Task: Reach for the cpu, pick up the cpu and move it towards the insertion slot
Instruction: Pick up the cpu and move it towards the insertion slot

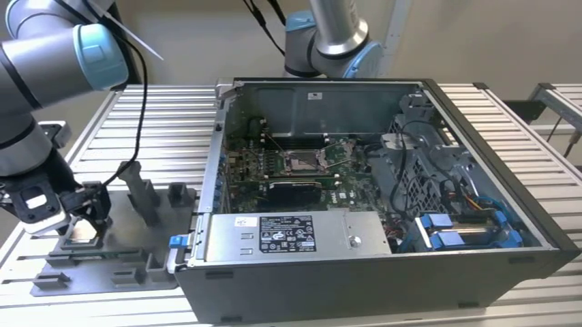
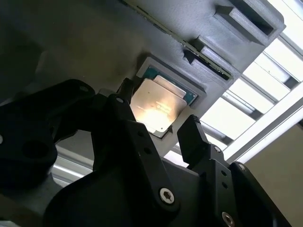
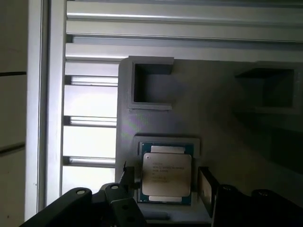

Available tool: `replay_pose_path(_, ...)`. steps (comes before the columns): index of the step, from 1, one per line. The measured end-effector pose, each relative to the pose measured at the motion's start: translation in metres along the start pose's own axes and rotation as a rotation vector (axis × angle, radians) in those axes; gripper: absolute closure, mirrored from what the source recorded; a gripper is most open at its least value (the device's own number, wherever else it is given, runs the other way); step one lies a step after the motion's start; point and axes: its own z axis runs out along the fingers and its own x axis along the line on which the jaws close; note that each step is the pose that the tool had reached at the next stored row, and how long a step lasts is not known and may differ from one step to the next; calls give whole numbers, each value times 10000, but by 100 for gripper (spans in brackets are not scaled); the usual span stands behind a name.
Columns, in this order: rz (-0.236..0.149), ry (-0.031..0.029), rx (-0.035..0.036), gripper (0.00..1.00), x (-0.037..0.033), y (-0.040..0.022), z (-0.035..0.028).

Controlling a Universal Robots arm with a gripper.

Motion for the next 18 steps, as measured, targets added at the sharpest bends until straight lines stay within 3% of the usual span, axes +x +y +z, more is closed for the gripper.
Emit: replay_pose_path(18, 0, 0, 0, 0, 0, -2, 53)
